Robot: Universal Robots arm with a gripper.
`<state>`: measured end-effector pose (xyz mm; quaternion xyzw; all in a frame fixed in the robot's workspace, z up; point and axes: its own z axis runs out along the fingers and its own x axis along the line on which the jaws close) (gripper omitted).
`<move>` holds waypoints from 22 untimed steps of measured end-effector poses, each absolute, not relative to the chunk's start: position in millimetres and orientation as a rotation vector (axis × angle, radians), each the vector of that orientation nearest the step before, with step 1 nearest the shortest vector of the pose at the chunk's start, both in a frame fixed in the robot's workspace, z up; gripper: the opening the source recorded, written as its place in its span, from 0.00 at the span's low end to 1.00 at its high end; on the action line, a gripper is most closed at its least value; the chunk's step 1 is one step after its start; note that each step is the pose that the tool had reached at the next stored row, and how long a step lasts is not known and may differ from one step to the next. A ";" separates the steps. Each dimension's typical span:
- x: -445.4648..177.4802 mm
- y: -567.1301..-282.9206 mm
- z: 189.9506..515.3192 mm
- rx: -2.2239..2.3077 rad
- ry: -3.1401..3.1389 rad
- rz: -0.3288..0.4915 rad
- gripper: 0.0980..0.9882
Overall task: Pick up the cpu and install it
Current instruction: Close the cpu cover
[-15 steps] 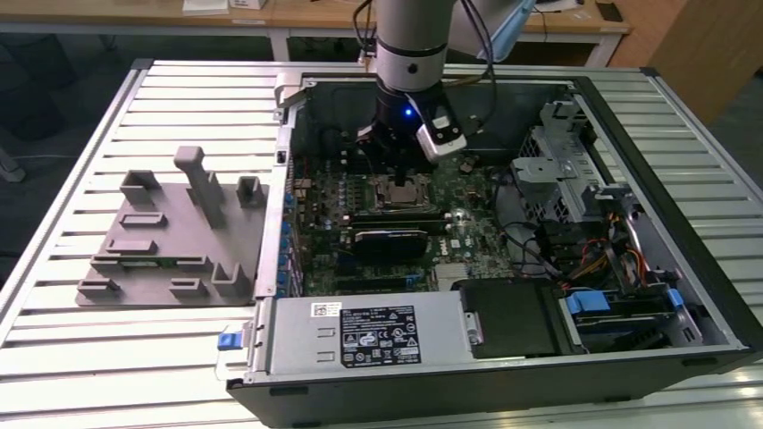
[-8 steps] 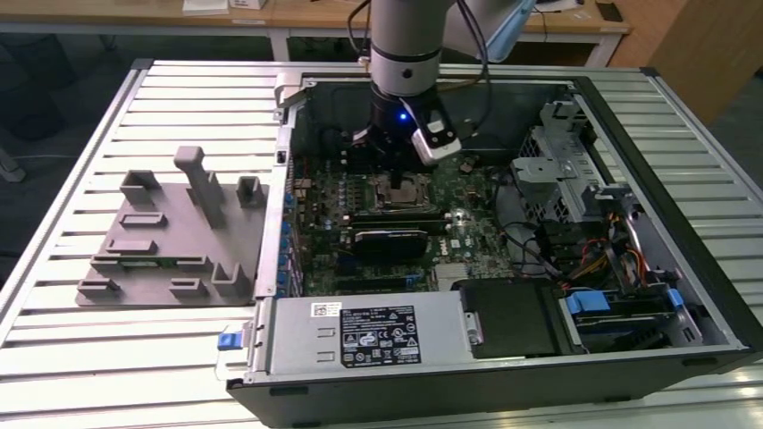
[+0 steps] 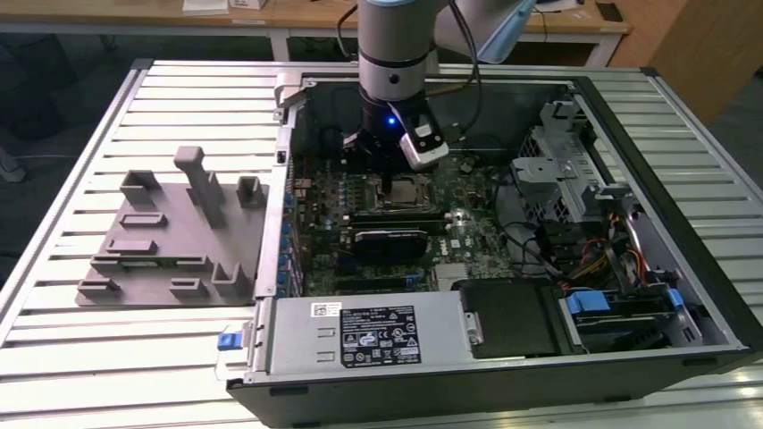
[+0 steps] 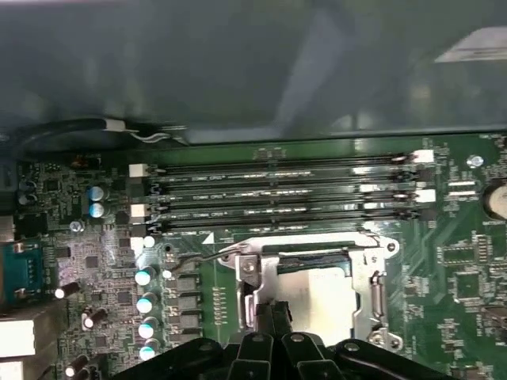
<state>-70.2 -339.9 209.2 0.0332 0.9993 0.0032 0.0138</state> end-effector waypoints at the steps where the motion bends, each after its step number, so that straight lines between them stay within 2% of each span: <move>1: -75.9 -340.0 200.2 0.092 3.113 0.010 0.01; 15: -67.0 -340.0 200.9 0.092 3.113 0.010 0.01; 22: -66.9 -339.9 224.4 0.092 3.113 0.010 0.01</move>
